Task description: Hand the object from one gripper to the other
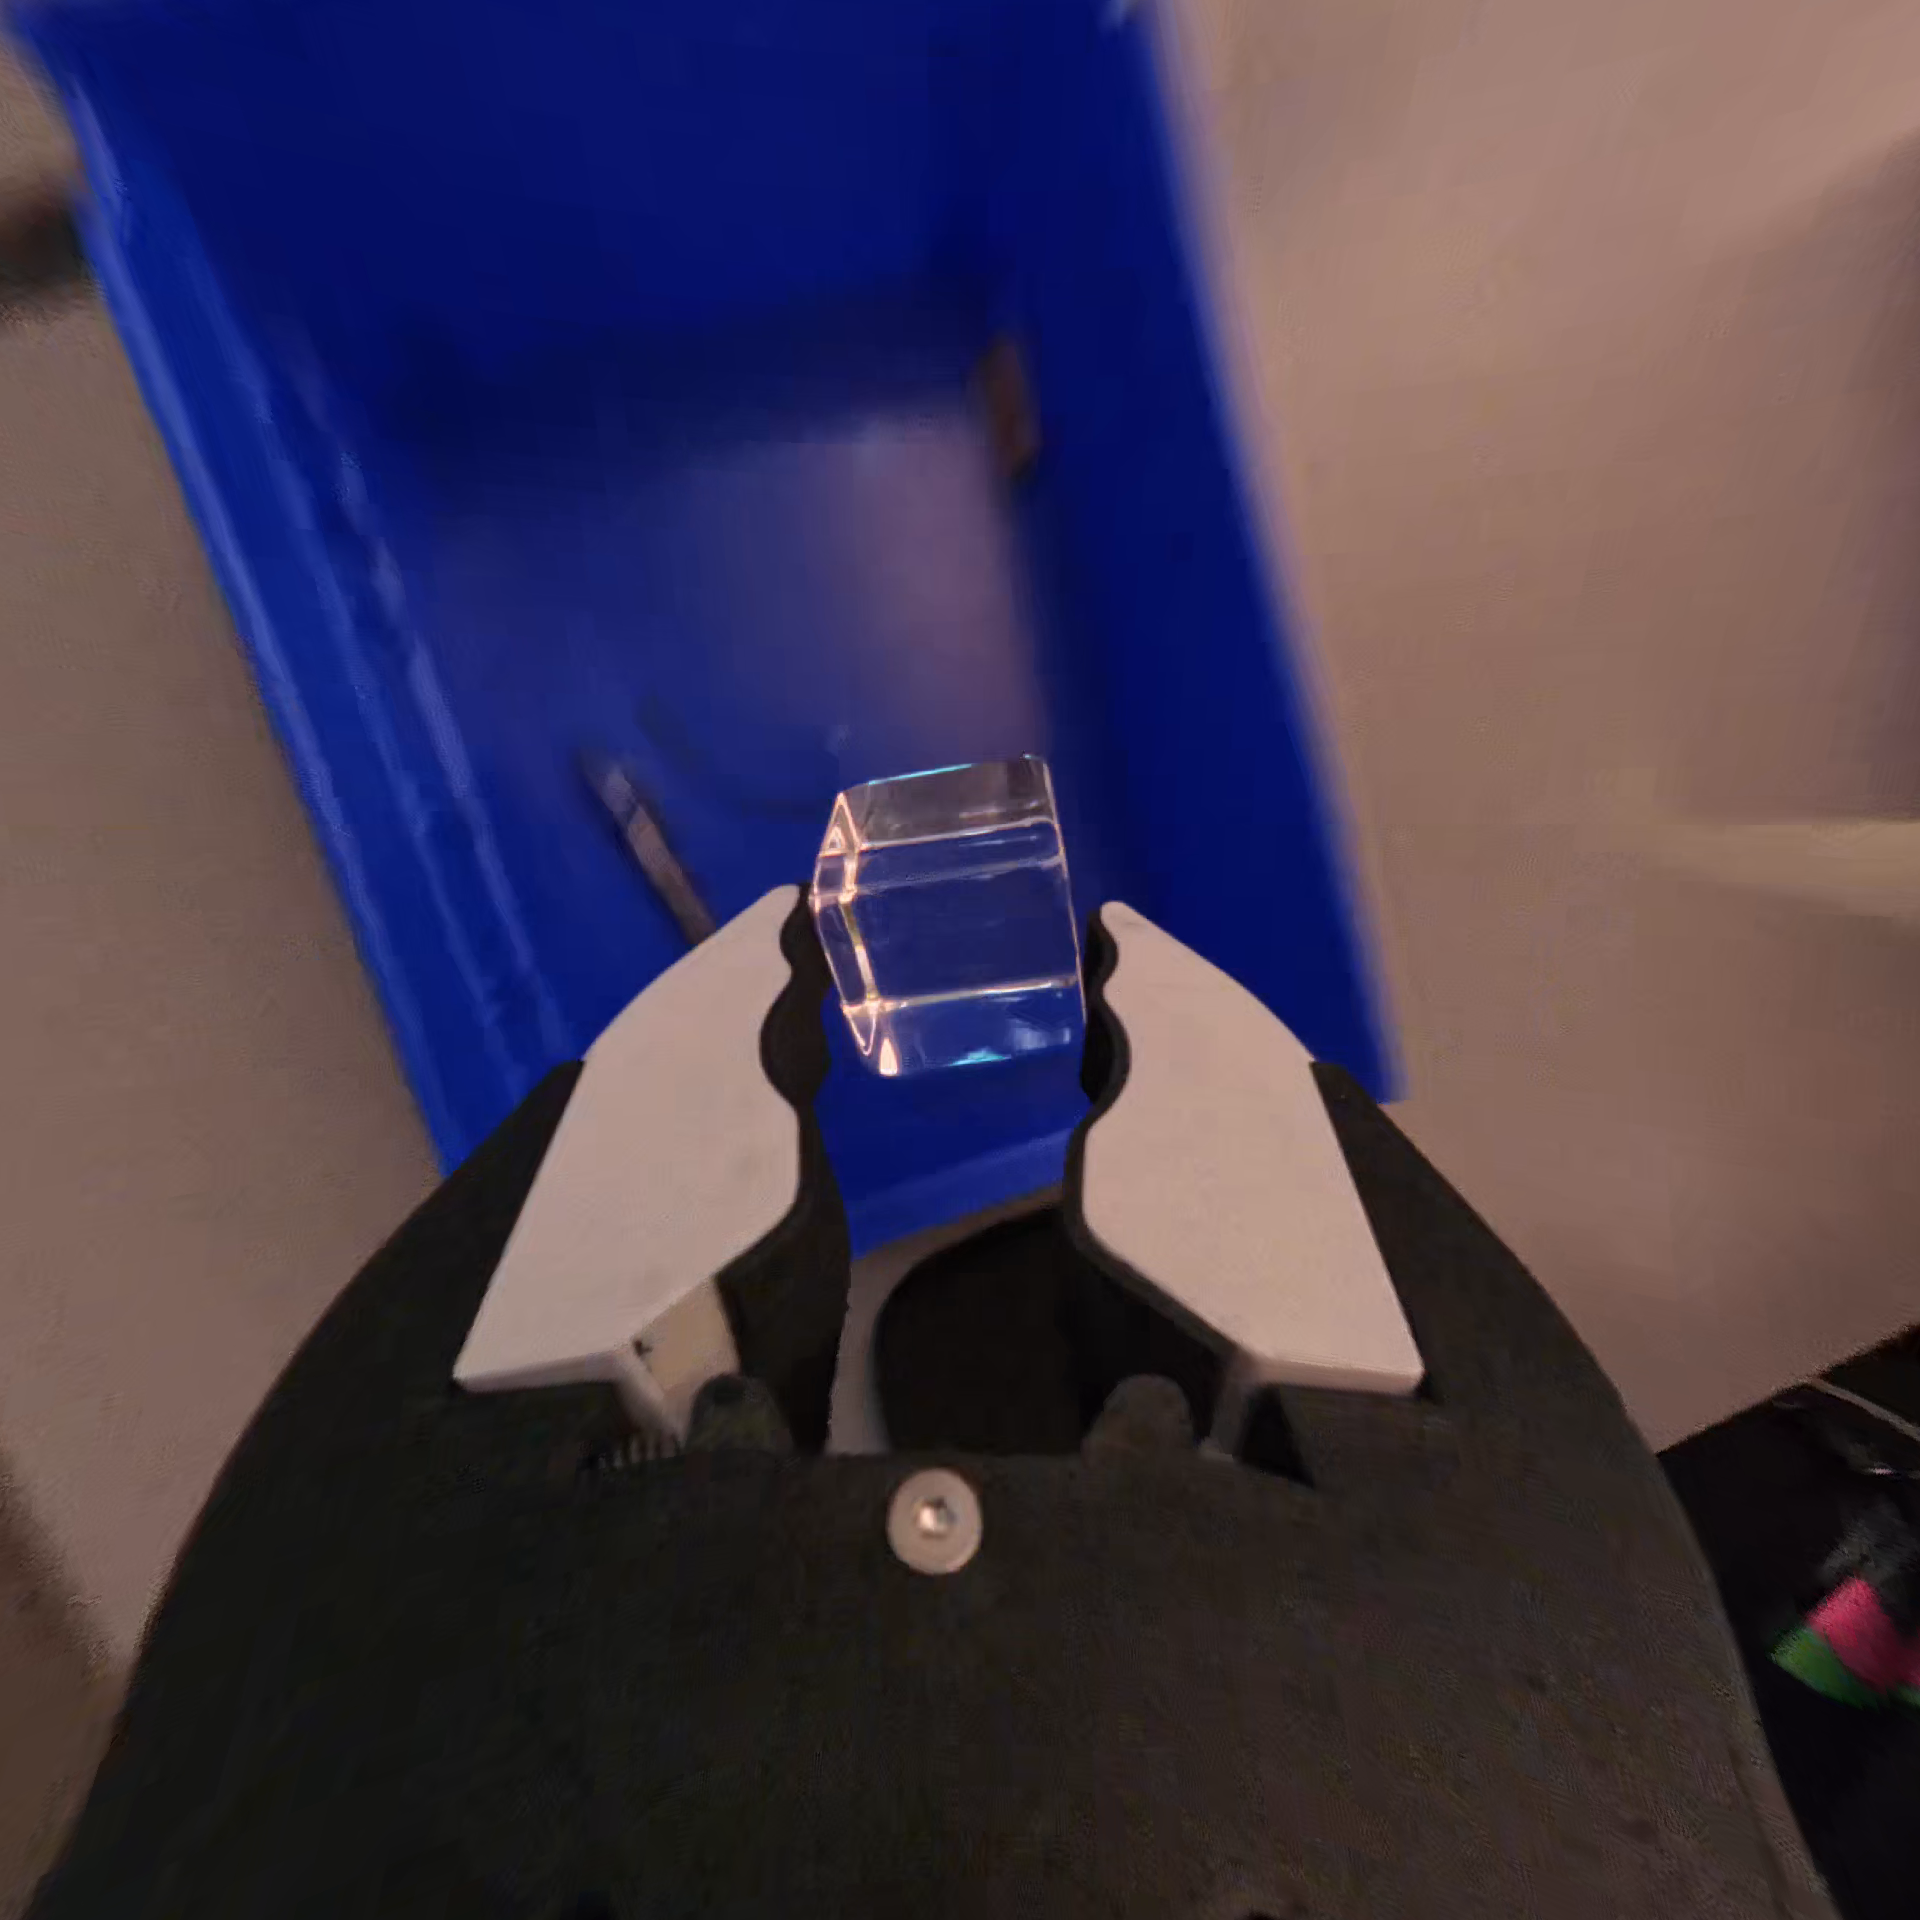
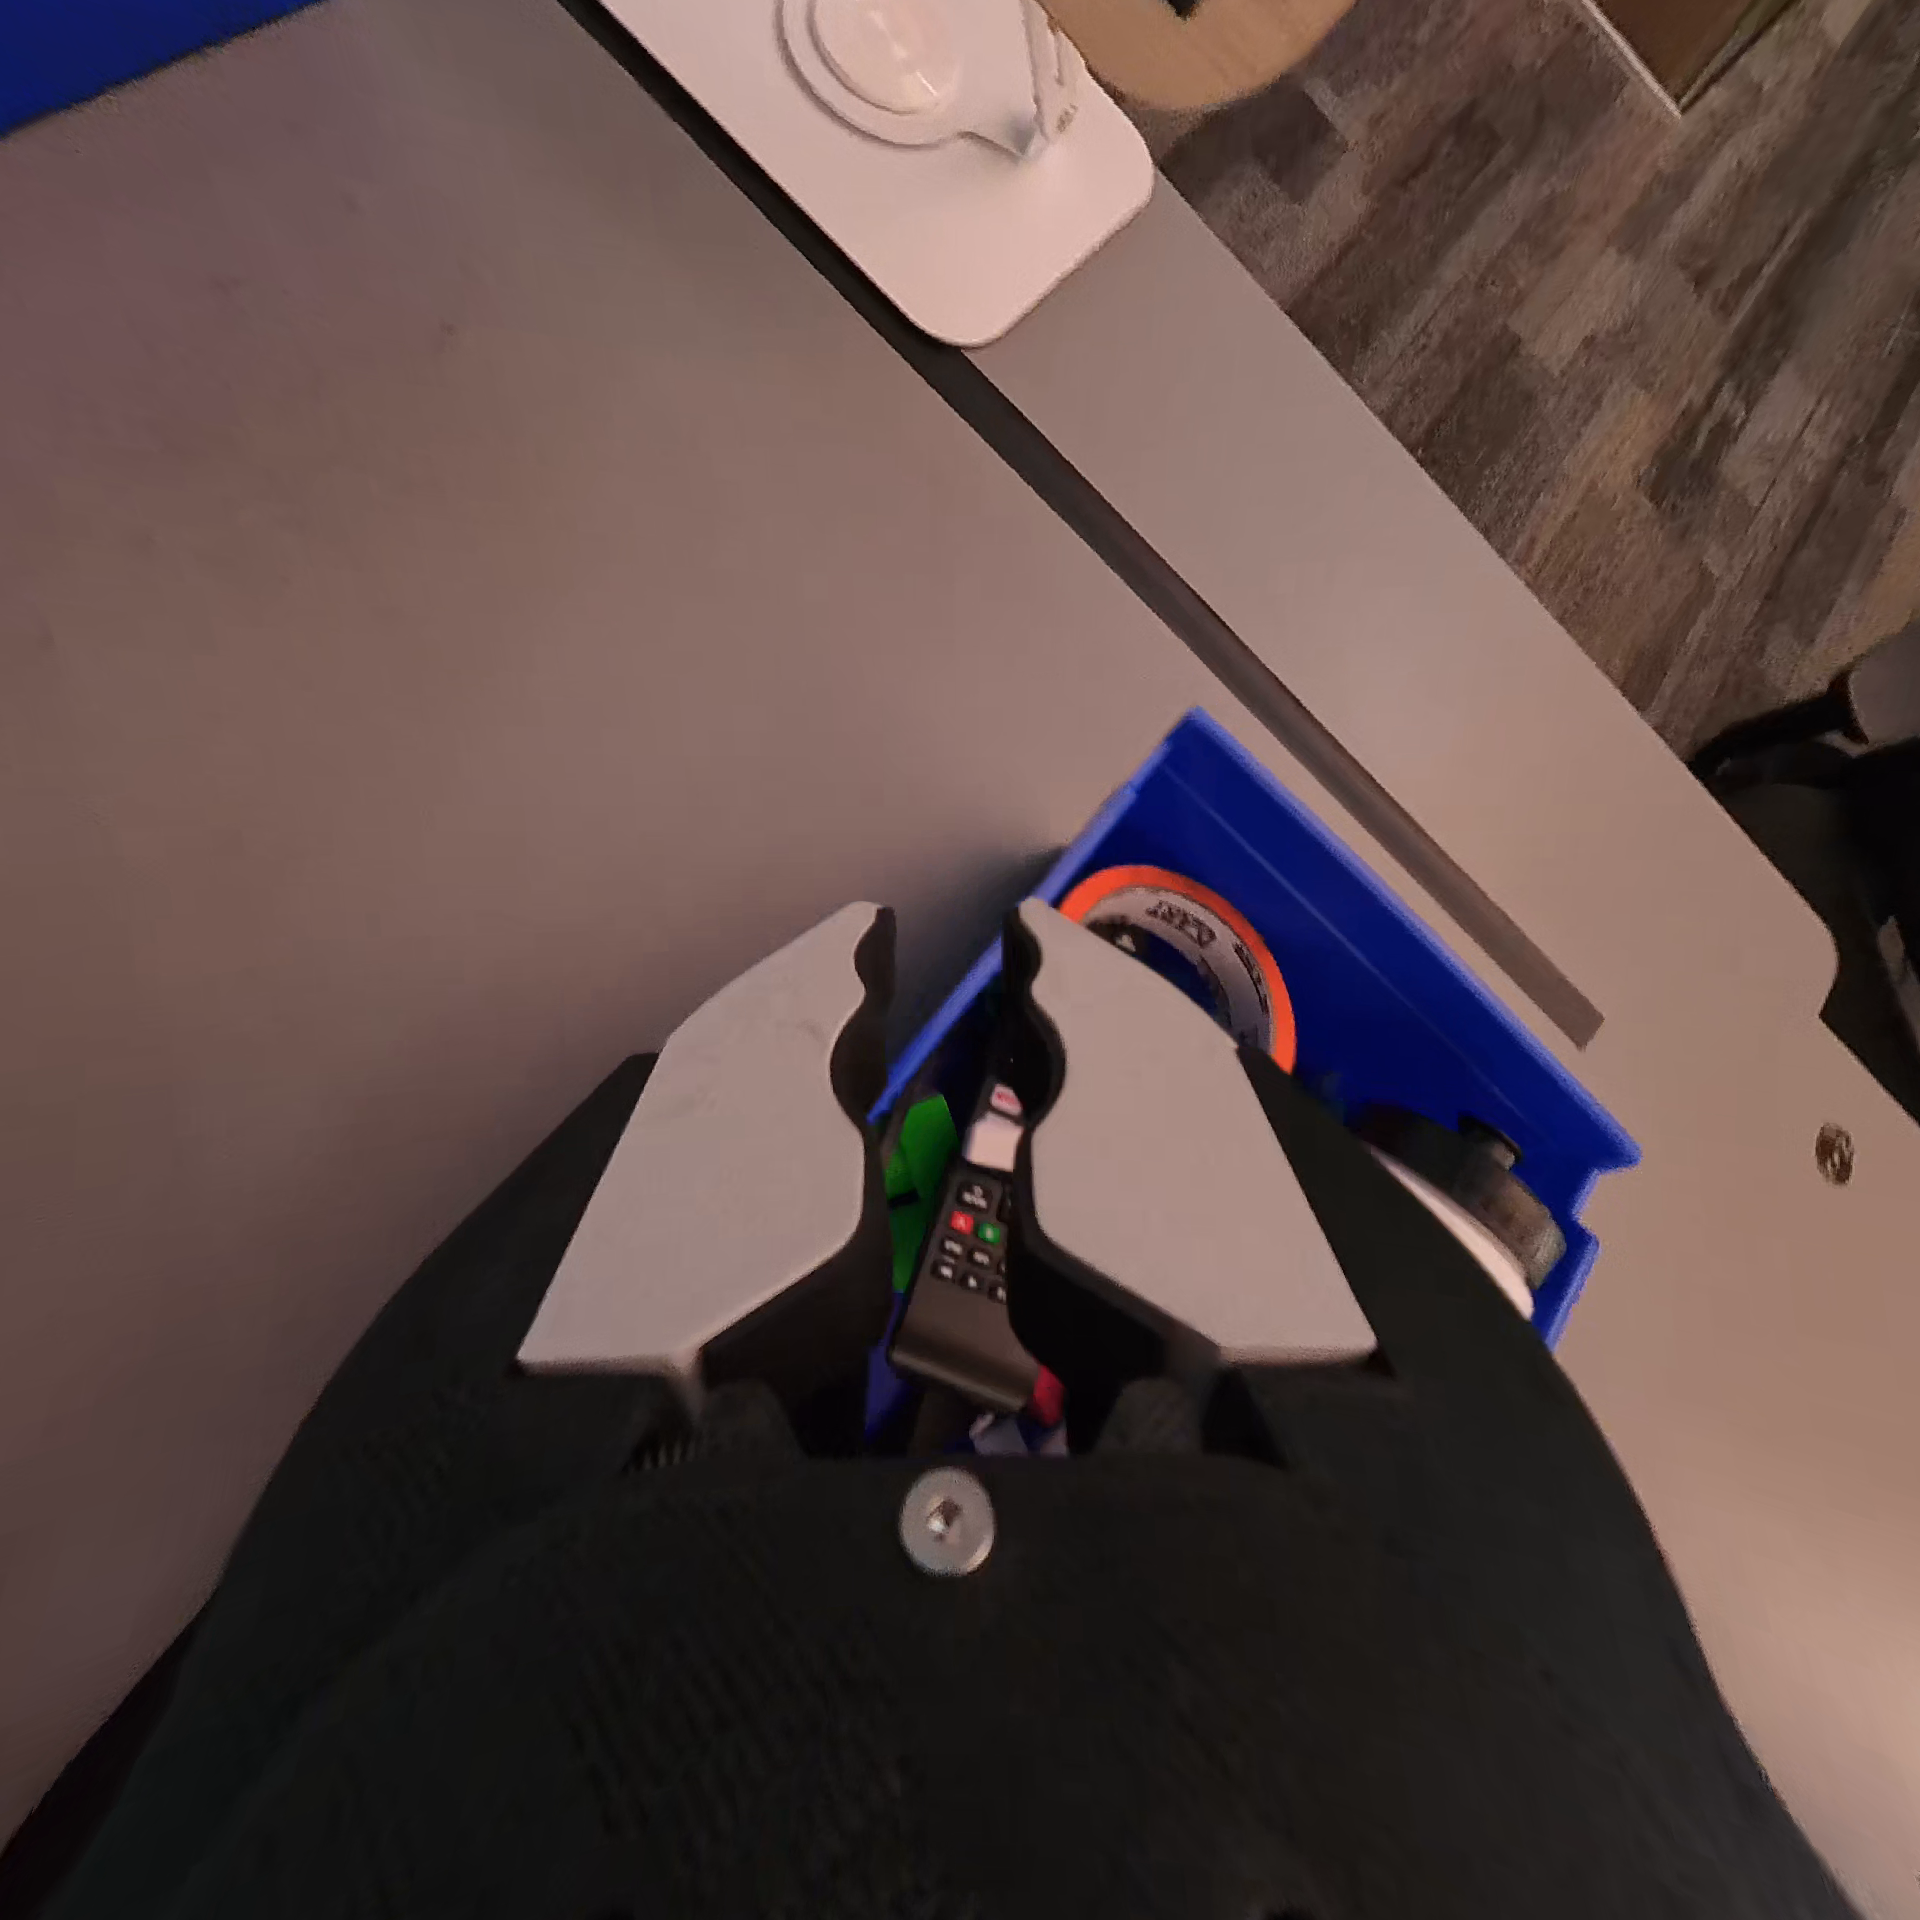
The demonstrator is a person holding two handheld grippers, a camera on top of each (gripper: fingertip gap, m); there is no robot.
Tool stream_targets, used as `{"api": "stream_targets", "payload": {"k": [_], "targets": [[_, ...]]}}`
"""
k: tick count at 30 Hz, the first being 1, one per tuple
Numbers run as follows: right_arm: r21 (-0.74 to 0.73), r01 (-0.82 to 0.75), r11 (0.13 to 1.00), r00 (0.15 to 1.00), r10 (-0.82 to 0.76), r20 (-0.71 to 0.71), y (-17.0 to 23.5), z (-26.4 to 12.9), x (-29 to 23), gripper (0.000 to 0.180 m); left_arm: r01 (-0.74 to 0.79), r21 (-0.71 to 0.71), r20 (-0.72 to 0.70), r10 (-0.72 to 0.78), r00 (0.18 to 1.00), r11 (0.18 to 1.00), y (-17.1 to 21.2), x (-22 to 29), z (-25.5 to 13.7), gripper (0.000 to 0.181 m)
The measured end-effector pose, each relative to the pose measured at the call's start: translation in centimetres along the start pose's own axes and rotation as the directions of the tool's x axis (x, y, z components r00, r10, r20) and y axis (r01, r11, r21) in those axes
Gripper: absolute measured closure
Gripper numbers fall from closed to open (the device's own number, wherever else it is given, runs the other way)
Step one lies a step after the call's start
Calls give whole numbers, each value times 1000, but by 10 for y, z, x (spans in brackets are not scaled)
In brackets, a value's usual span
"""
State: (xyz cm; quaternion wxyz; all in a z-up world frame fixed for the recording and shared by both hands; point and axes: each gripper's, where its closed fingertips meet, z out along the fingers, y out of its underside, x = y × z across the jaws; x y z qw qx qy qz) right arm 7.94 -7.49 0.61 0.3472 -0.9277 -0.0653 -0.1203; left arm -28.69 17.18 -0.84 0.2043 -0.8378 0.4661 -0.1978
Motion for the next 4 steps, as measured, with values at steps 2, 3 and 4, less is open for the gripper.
{"api": "stream_targets", "payload": {"k": [2, 3, 4], "targets": [[42, 47, 998, 999, -47, 1, -14, 1, -10, 159, -24, 238, -191, 71, 979, 971, -37, 45, -28, 134], [77, 74, 994, 997, -74, -4, -23, 0, -15, 159, -27, 349, -291, 136, 947, 937, -54, 73, -44, 134], [125, 106, 986, 994, -105, -11, -34, -2, -20, 159, -21, 443, -389, 213, 896, 896, -69, 102, -60, 134]]}}
